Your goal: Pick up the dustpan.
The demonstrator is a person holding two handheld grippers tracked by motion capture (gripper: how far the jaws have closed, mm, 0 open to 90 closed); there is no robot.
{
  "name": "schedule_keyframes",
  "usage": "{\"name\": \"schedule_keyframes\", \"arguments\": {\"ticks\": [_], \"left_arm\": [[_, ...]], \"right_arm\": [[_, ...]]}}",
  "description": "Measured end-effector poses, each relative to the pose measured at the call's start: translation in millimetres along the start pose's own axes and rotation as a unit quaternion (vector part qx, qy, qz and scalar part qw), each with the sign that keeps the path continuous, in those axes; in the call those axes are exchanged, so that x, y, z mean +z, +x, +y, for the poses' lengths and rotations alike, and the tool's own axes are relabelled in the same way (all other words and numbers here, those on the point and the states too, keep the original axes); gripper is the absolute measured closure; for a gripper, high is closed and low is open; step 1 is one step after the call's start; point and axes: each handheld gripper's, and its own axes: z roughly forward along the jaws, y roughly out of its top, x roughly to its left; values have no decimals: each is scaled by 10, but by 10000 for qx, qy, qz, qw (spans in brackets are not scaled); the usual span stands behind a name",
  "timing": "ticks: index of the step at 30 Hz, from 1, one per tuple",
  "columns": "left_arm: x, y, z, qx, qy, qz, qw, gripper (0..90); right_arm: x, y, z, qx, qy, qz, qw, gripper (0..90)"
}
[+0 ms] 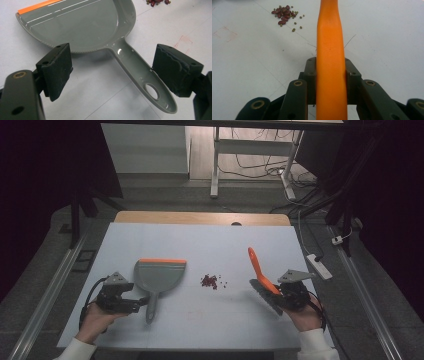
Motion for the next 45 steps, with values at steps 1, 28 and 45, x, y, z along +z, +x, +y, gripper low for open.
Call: {"name": "schedule_keyframes", "arguments": {"ticks": [1, 28, 45], "left_arm": [[0, 0, 0, 0, 0, 0, 10000, 169], [28, -30, 80, -159, 63, 32, 9998, 163], [34, -155, 263, -892, 649, 232, 9936, 152]], "right_arm": [[-1, 1, 4, -8, -13, -10, 10000, 706], [-17, -13, 14, 7, -209, -10, 9998, 706], [20, 78, 54, -162, -183, 51, 9997, 706]]}}
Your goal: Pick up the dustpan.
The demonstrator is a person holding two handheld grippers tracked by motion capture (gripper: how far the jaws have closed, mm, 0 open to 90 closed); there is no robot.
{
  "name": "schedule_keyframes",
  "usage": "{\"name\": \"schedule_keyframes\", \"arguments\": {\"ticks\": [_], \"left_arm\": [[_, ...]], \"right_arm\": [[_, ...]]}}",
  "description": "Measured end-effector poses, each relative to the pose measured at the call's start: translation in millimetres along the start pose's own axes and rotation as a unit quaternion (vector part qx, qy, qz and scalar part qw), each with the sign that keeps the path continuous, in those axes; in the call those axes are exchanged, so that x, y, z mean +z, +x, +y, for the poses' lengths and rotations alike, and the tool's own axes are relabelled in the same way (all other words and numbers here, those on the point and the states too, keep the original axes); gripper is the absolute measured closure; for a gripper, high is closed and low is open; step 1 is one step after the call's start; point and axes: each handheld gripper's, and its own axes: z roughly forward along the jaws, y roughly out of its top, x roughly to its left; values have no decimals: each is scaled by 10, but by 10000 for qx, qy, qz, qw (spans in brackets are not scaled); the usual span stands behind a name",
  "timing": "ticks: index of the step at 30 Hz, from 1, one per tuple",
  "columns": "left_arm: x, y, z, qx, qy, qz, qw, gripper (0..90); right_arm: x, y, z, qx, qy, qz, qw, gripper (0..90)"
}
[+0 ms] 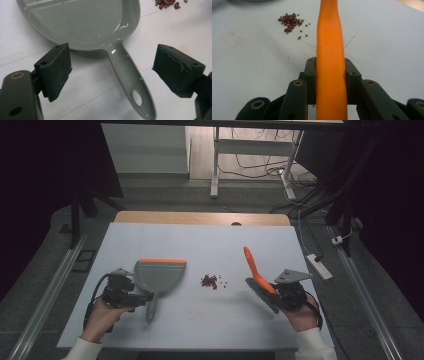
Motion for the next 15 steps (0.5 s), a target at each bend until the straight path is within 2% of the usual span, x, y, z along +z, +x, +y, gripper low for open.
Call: {"name": "schedule_keyframes", "arguments": {"ticks": [4, 7, 15], "left_arm": [[27, -43, 15, -43, 42, 31, 10000, 145], [52, -54, -16, -150, 119, 147, 9997, 134], [145, -62, -76, -630, 81, 267, 9976, 123]], "right_arm": [[-12, 1, 4, 4, -9, -28, 10000, 706], [-21, 8, 6, -8, -17, -48, 10000, 706], [-9, 7, 2, -28, 4, -66, 10000, 706]]}}
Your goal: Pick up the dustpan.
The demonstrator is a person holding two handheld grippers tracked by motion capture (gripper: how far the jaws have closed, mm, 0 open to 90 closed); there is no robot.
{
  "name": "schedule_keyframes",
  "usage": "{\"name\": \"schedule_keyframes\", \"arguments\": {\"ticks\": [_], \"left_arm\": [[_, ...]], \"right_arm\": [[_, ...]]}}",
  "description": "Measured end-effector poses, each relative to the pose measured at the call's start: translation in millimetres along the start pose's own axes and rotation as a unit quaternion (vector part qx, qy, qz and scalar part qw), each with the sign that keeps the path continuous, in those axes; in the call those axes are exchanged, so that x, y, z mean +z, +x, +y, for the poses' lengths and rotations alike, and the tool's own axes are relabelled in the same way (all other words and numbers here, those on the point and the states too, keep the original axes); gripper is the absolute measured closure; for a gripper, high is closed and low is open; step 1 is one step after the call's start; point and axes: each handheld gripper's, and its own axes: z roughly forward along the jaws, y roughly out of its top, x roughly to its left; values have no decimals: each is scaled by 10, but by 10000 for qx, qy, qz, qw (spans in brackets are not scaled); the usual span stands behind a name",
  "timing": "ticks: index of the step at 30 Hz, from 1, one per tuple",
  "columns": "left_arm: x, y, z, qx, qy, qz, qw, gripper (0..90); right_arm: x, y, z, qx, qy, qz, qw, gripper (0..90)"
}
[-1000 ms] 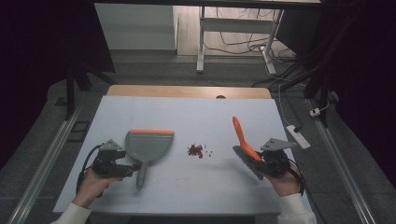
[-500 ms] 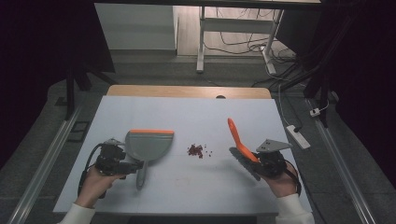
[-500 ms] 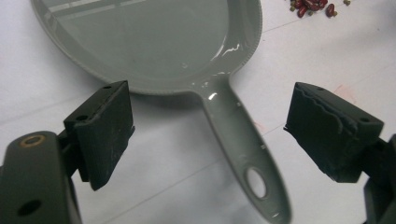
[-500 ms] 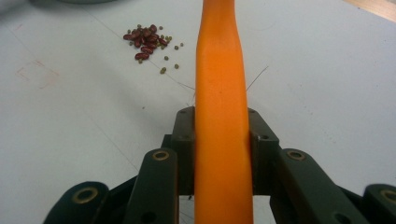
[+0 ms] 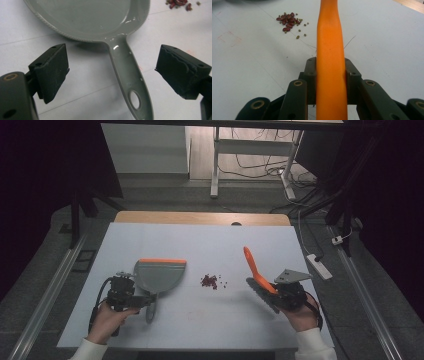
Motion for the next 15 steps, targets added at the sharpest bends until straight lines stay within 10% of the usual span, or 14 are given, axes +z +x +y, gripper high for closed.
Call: {"name": "schedule_keyframes", "arguments": {"ticks": [15], "left_arm": [[324, -162, -1, -84, 324, 148, 9993, 203]], "right_arm": [[14, -2, -13, 9, 66, -43, 10000, 706]]}}
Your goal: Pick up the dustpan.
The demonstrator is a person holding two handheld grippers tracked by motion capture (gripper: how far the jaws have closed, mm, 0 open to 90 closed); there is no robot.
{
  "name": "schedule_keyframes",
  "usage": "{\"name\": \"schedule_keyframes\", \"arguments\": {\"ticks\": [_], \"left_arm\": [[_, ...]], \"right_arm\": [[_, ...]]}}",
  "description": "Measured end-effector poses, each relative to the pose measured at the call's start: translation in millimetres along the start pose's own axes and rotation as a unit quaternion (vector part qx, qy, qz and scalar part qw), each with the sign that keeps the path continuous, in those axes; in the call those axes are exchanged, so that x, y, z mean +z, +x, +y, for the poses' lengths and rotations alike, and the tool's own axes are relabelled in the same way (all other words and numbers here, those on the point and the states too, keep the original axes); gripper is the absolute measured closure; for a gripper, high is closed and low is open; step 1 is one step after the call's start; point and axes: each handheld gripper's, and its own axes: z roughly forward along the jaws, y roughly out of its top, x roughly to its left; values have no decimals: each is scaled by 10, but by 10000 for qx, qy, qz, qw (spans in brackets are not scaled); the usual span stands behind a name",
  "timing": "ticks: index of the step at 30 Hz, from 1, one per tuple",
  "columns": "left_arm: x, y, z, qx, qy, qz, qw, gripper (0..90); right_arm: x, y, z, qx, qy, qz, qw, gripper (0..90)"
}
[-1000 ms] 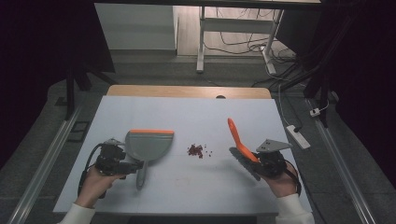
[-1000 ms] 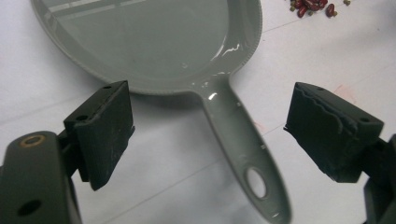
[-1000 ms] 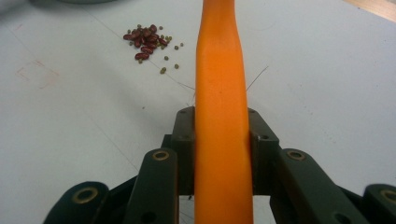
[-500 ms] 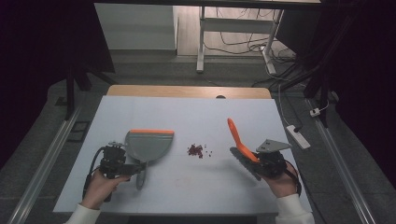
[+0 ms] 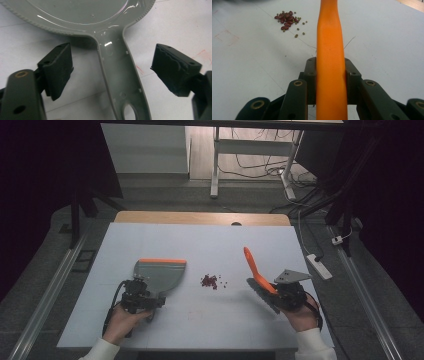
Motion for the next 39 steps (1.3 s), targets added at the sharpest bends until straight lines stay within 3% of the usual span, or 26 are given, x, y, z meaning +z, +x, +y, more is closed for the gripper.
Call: {"name": "schedule_keyframes", "arguments": {"ticks": [10, 16, 19, 27, 39], "left_arm": [[99, -4, 20, -190, -60, 75, 9998, 382], [109, 37, 26, -365, -179, -68, 9992, 497], [110, 70, 18, -468, -236, -244, 9983, 552], [111, 101, -13, -540, -366, -219, 9976, 606], [92, 113, -47, -329, -593, -137, 9976, 614]], "right_arm": [[-5, -8, -6, 5, -12, -23, 10000, 706], [-1, -6, -6, 3, -4, -27, 10000, 706], [1, -9, -11, 2, 7, -31, 10000, 705], [-7, -18, -13, -1, -3, -38, 10000, 706], [-4, -16, -16, 7, 6, -46, 10000, 705]]}}
